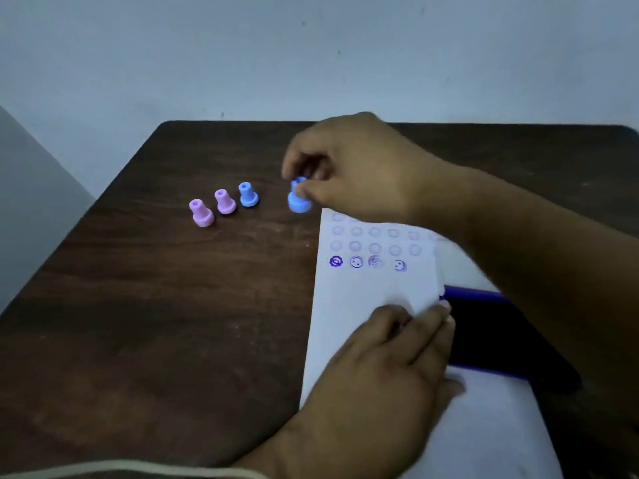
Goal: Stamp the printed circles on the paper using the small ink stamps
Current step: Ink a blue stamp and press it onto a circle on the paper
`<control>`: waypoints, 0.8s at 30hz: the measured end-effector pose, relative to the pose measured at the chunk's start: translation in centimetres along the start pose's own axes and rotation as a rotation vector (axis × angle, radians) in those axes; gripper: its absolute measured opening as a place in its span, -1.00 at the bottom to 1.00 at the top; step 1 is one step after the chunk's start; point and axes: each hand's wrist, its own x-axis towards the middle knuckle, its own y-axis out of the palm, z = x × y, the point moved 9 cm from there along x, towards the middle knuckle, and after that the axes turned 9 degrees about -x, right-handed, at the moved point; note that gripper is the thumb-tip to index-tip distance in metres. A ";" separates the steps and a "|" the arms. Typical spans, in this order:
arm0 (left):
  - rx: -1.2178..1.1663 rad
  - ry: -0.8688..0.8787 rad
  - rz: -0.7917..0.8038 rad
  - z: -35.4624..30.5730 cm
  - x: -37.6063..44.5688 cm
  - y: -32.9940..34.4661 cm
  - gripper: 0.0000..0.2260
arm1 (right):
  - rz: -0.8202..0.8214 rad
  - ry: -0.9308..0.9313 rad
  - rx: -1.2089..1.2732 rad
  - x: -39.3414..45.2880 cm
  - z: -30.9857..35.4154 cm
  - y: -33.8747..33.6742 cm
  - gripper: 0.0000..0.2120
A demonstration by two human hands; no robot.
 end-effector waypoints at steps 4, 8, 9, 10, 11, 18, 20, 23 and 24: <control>-0.001 0.010 0.005 -0.2 0.1 -0.6 -0.53 | -0.060 0.118 0.047 -6.3 -3.0 -3.3 -0.86; -0.030 0.000 0.077 -0.4 0.5 -1.3 -0.51 | -0.114 0.207 -0.015 -13.2 -4.3 -5.2 -0.86; -0.044 -0.024 0.115 -0.1 0.7 -1.2 -0.49 | -0.120 0.229 -0.031 -14.7 -4.7 -5.4 -0.85; -0.053 -0.048 0.159 0.2 1.0 -1.1 -0.49 | -0.124 0.250 -0.051 -16.2 -5.0 -5.6 -0.84; -0.054 -0.068 0.203 0.6 1.3 -1.0 -0.49 | -0.130 0.268 -0.065 -17.7 -5.3 -5.7 -0.83; -0.189 -0.090 0.281 1.8 3.8 -1.4 -0.64 | -0.178 0.354 0.076 -23.4 -8.0 -5.2 -0.85; -0.256 -0.093 0.245 2.2 3.8 -1.4 -0.66 | -0.186 0.351 0.114 -23.9 -8.2 -4.6 -0.85; -0.379 -0.107 0.199 2.7 3.7 -1.2 -0.67 | -0.222 0.361 0.130 -24.3 -9.1 -3.7 -0.84; -0.410 -0.116 0.187 2.9 3.7 -1.1 -0.66 | -0.228 0.364 0.116 -24.3 -9.2 -3.4 -0.84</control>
